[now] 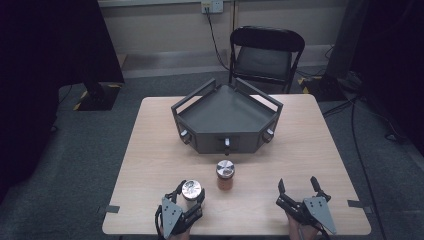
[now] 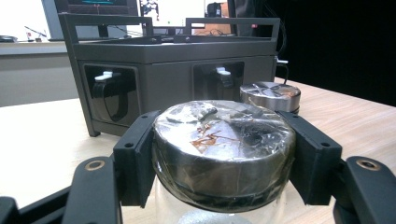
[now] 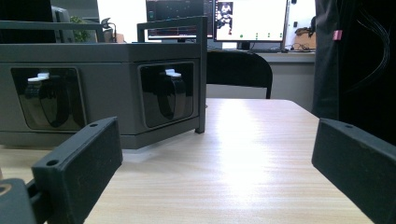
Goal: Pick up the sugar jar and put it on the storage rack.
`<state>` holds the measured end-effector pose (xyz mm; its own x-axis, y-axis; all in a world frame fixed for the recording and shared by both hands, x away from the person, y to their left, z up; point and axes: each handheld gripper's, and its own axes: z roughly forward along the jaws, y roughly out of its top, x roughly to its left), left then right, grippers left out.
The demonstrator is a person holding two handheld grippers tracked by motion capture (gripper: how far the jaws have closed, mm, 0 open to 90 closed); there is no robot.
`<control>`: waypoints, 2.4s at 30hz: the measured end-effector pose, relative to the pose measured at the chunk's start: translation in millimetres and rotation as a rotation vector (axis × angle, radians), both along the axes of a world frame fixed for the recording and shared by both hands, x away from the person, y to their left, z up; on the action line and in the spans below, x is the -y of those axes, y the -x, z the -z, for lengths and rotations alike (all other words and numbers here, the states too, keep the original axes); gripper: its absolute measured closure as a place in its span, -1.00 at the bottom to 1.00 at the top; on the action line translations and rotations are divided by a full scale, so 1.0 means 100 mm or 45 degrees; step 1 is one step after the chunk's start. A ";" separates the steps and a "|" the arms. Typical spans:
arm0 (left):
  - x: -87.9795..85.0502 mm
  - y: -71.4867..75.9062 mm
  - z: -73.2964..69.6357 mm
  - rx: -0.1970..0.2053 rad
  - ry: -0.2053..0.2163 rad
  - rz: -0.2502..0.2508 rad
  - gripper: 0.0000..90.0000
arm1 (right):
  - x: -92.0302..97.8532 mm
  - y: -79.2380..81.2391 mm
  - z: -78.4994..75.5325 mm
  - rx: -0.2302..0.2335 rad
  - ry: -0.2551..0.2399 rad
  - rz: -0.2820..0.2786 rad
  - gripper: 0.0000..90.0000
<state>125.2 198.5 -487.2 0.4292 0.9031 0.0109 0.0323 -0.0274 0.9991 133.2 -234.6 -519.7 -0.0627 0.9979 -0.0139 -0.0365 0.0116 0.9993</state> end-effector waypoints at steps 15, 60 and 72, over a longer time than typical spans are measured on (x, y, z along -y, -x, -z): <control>-0.07 -0.07 -0.09 0.015 0.005 0.038 -0.23 | 0.00 0.00 0.00 0.001 0.000 0.000 -0.99; 0.03 -0.61 -0.65 0.000 0.043 0.077 -0.23 | 0.01 0.00 0.00 0.000 0.001 -0.006 -0.99; 0.20 -0.76 -0.80 0.040 0.031 0.019 -0.23 | 0.01 0.00 0.00 0.001 0.001 -0.011 -0.99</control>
